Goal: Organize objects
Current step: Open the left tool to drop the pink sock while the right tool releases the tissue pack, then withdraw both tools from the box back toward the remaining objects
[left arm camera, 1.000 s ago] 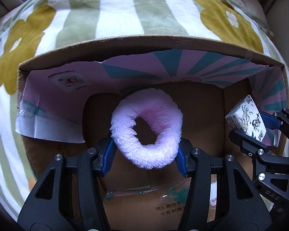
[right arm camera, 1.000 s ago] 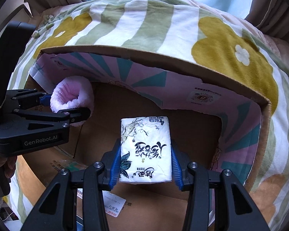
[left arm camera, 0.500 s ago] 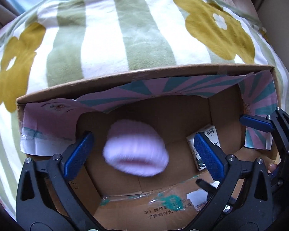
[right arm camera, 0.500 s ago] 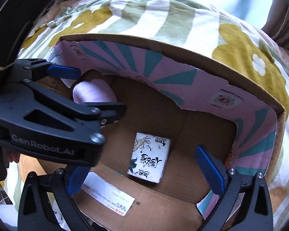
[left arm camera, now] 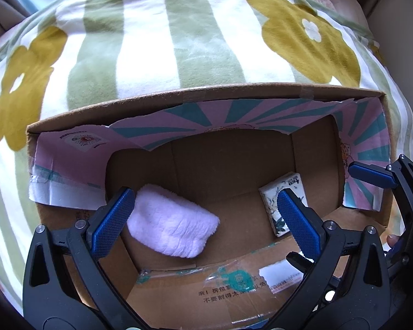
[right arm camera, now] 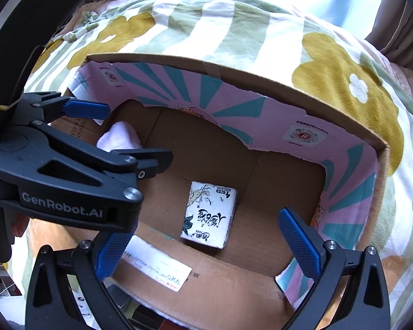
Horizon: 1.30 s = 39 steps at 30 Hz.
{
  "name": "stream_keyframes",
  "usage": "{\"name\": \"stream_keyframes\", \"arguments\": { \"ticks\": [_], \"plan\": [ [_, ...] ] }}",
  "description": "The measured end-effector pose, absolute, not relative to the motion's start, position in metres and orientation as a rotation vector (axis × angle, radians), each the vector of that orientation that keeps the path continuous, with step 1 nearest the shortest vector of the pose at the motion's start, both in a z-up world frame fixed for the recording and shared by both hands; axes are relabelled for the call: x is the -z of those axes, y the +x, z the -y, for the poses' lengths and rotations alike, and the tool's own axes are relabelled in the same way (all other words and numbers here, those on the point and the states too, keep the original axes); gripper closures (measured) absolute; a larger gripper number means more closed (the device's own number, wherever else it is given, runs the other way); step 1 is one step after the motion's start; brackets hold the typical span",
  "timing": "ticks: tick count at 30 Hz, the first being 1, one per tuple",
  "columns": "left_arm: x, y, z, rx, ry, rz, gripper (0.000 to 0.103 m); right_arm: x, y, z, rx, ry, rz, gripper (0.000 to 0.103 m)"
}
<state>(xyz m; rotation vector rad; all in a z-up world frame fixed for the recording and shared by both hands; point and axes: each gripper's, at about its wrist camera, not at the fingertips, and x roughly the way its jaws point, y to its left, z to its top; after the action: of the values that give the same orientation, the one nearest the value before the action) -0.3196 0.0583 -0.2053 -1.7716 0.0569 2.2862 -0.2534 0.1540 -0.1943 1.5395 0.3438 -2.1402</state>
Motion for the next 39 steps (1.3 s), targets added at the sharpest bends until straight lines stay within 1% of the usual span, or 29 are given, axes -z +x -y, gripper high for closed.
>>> {"name": "stream_keyframes", "arguments": {
  "ticks": [8,15,22,29,35,39],
  "plan": [
    [0.164,-0.305,-0.057,-2.318,-1.716,-0.033,0.000,0.159,-0.245,-0.159,2.165,1.524,-0.339,0.001],
    [0.103,-0.279,-0.045,-2.402,-1.642,0.034,0.000,0.103,-0.224,-0.160,2.250,1.518,-0.284,0.001],
    [0.044,-0.230,-0.026,-2.500,-1.576,0.031,0.000,0.049,-0.190,-0.168,2.350,1.524,-0.268,0.001],
    [-0.007,-0.166,-0.004,-2.621,-1.477,0.033,0.000,0.016,-0.145,-0.178,2.430,1.484,-0.246,0.001],
    [-0.024,-0.113,0.009,-2.688,-1.454,0.031,0.000,-0.002,-0.103,-0.193,2.485,1.493,-0.166,0.001],
    [-0.024,-0.078,0.019,-2.712,-1.459,0.095,0.000,-0.009,-0.077,-0.202,2.529,1.491,-0.117,0.001]
  ]
}}
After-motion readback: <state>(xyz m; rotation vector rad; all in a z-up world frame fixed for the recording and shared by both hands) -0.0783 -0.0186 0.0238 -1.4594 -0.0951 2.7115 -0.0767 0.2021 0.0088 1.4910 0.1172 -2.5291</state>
